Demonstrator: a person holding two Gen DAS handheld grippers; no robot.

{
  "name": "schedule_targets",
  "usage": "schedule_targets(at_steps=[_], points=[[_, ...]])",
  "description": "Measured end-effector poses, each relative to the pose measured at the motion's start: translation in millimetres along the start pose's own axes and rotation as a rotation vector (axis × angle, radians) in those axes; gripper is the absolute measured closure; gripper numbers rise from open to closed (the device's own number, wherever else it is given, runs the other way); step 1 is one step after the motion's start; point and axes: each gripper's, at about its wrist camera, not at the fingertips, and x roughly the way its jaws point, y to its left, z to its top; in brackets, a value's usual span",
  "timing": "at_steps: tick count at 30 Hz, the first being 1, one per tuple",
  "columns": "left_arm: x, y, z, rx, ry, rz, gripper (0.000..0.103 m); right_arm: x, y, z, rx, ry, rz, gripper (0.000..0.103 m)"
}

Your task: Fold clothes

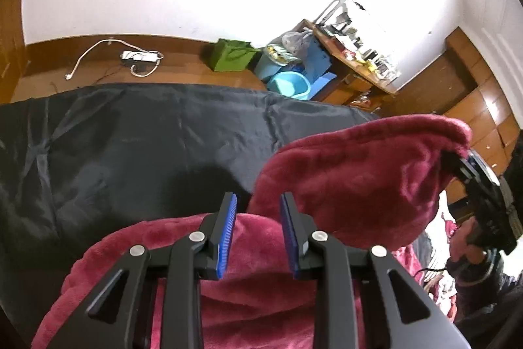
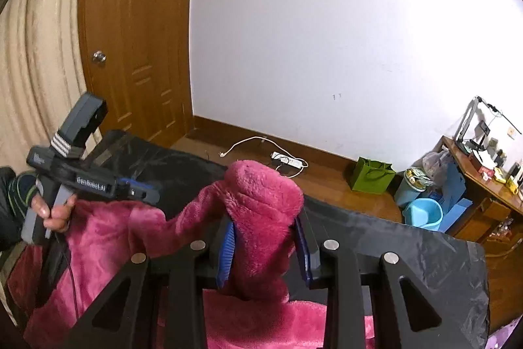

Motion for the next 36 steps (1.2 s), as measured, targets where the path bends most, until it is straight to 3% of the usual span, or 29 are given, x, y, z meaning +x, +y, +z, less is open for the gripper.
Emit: schedule_targets(at_steps=[2, 3, 4, 7, 14, 18, 19, 21, 23, 24, 26, 30, 32, 36], points=[[6, 10, 3, -0.042, 0.026, 0.002, 0.054, -4, 5, -1, -0.012, -0.006, 0.0, 0.069], [10, 17, 6, -0.078, 0.035, -0.026, 0.035, -7, 8, -2, -0.026, -0.008, -0.003, 0.069], [13, 24, 10, -0.118, 0.043, -0.061, 0.023, -9, 13, -4, -0.043, -0.01, -0.008, 0.069], [25, 38, 21, -0.199, 0.079, -0.166, 0.023, -18, 23, -6, -0.087, -0.019, -0.018, 0.069], [70, 18, 38, -0.1, 0.246, -0.384, 0.023, -30, 25, -5, -0.097, -0.04, -0.022, 0.069], [82, 9, 35, -0.068, 0.282, -0.455, 0.023, -33, 22, -6, -0.077, -0.037, -0.023, 0.069], [81, 8, 34, -0.064, 0.277, -0.45, 0.024, -33, 21, -7, -0.075, -0.035, -0.027, 0.069], [78, 6, 33, -0.058, 0.267, -0.441, 0.035, -31, 20, -8, -0.07, -0.029, -0.035, 0.069], [75, 4, 32, -0.051, 0.256, -0.432, 0.075, -28, 17, -9, -0.059, -0.025, -0.043, 0.069], [74, 3, 32, -0.048, 0.251, -0.427, 0.081, -26, 15, -9, -0.053, -0.025, -0.049, 0.069], [65, 4, 33, -0.056, 0.202, -0.385, 0.085, -17, 8, -7, -0.041, -0.026, -0.065, 0.069], [17, 4, 44, -0.074, -0.068, -0.17, 0.086, 19, -5, -3, -0.021, -0.02, -0.115, 0.069], [8, 3, 47, -0.074, -0.114, -0.111, 0.086, 39, -11, 1, -0.002, -0.018, -0.137, 0.069], [16, 12, 44, -0.106, -0.124, 0.011, 0.087, 79, -27, 12, 0.043, -0.015, -0.199, 0.069]])
